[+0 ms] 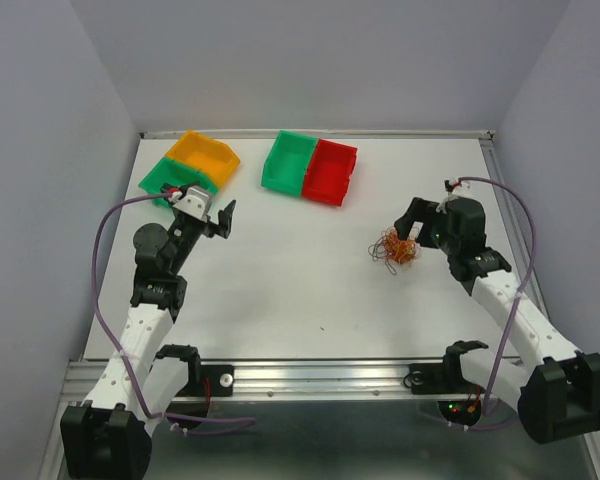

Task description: Untangle the cables

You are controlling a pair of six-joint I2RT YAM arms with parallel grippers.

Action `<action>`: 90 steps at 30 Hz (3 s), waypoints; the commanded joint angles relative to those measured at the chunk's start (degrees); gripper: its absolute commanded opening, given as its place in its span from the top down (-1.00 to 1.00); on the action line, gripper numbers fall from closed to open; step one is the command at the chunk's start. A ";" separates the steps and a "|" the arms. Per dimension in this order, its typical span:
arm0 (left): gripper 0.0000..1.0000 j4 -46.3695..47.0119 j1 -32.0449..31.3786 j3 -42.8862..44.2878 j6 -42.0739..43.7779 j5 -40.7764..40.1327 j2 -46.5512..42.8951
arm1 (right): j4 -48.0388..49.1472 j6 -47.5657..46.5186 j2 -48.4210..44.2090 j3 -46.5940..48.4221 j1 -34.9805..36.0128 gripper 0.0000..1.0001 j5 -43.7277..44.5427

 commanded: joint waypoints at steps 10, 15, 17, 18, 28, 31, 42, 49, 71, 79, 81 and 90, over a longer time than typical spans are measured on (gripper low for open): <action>-0.98 2.18 0.05 1.51 -0.66 4.05 -1.62 | 0.98 6.44 -2.72 -3.85 -0.33 -0.95 16.18; -0.97 1.74 0.05 2.04 -0.74 4.06 -1.26 | 1.15 2.93 5.63 -1.74 -0.33 -0.86 11.43; -0.97 1.47 0.05 2.03 -0.31 5.20 -1.35 | 2.29 2.93 8.96 -0.77 -0.33 -0.80 11.52; -0.97 1.38 0.05 1.95 -0.22 5.46 -1.52 | 2.73 2.93 10.29 -0.42 -0.33 -0.76 11.00; -0.98 1.21 -1.18 1.51 1.54 17.73 0.22 | 12.83 1.26 21.37 2.92 11.78 0.28 -2.70; -0.98 1.03 -4.68 1.51 4.34 21.46 3.65 | 15.56 -2.08 22.69 4.94 18.01 0.35 -9.91; -0.94 -0.11 -15.41 5.81 9.27 16.63 17.53 | 24.71 -0.06 18.04 -2.26 19.71 -0.44 -4.74; -0.95 -4.41 -19.81 7.13 12.61 13.38 22.38 | 32.43 -1.20 21.02 -7.27 22.60 -0.41 -12.38; -0.89 -6.53 -21.66 7.57 15.69 10.83 25.72 | 36.31 -3.49 21.13 -4.29 25.51 0.99 -13.18; -0.89 -6.26 -21.66 5.55 15.60 11.62 19.75 | 27.53 -3.93 7.94 5.46 27.61 0.99 -12.91; -0.89 -6.18 -21.66 5.03 15.52 12.23 18.00 | 26.12 -2.88 5.31 10.11 28.06 0.99 -13.18; -0.98 0.67 -21.49 3.09 8.58 13.82 11.05 | 26.38 1.17 6.34 21.90 28.94 0.99 -13.26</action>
